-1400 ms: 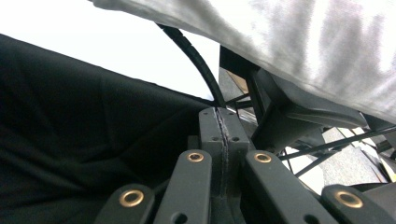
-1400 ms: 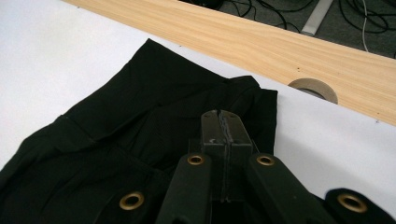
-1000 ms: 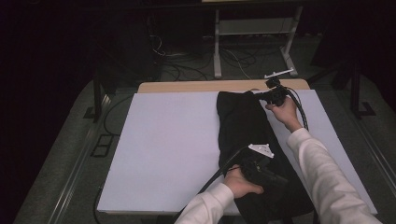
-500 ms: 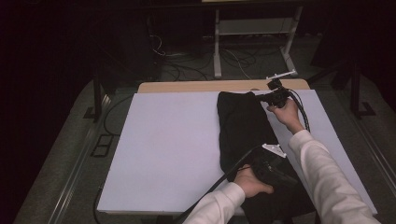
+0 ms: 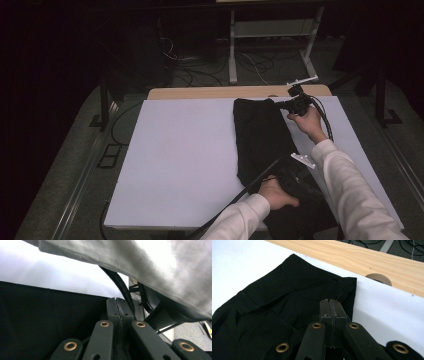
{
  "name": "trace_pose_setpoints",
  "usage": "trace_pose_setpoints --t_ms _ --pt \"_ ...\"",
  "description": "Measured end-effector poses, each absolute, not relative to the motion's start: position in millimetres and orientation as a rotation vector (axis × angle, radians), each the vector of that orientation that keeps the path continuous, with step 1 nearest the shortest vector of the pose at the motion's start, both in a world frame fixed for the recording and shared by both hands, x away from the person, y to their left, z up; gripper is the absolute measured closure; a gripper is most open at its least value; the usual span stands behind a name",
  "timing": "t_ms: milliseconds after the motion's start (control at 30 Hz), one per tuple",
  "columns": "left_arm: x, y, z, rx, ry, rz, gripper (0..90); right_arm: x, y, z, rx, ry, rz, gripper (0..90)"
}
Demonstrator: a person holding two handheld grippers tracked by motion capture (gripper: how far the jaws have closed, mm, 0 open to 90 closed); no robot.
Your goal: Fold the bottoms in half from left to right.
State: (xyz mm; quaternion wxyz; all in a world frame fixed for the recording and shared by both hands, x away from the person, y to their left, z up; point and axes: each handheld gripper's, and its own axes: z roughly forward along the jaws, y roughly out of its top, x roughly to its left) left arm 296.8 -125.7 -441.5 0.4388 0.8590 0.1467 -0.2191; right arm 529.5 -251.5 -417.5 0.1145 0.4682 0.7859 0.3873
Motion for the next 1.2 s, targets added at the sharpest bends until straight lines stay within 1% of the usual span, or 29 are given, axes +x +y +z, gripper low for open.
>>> trace_pose_setpoints --t_ms 167,267,300,333,400,500,533,600,700,733,767,833,900,1000,1067,1200 --pt "297 -131 -448 2.149 0.393 -0.532 88.9 530 -252 -421 1.363 2.315 1.123 88.7" --pt "296 -136 -451 2.150 0.401 -0.549 88.1 530 -253 -424 1.374 2.317 1.118 88.6" --pt "297 -137 -452 2.136 0.402 -0.574 85.3 530 -253 -424 1.381 2.317 1.118 88.5" --pt "297 -137 -453 2.123 0.413 -0.592 79.7 530 -253 -425 1.386 2.316 1.123 88.5" --pt "298 -137 -453 2.110 0.416 -0.601 72.0 530 -254 -425 1.399 2.314 1.134 87.7" --pt "299 -135 -452 2.071 0.418 -0.633 65.4 529 -255 -426 1.406 2.321 1.125 87.1" --pt "300 -134 -451 2.051 0.417 -0.644 61.2 529 -255 -426 1.413 2.319 1.125 86.0" --pt "300 -132 -449 2.047 0.414 -0.633 58.1 528 -255 -425 1.418 2.322 1.116 84.2" --pt "300 -129 -445 2.035 0.409 -0.606 50.6 525 -255 -422 1.403 2.311 1.103 76.8" --pt "299 -127 -444 2.042 0.405 -0.580 46.7 524 -255 -421 1.397 2.307 1.096 73.9" --pt "298 -126 -443 2.051 0.406 -0.553 41.3 524 -255 -420 1.394 2.301 1.097 70.4" --pt "297 -122 -440 2.060 0.410 -0.513 34.3 523 -255 -418 1.395 2.287 1.112 63.1" --pt "297 -119 -439 2.073 0.427 -0.479 27.0 522 -255 -416 1.389 2.282 1.117 53.9" --pt "298 -110 -436 2.082 0.432 -0.401 20.7 521 -256 -414 1.391 2.278 1.133 43.1" --pt "299 -104 -434 2.073 0.444 -0.367 18.5 520 -257 -412 1.398 2.281 1.149 35.2" --pt "303 -93 -427 2.037 0.467 -0.324 12.0 515 -261 -409 1.423 2.264 1.160 15.8"
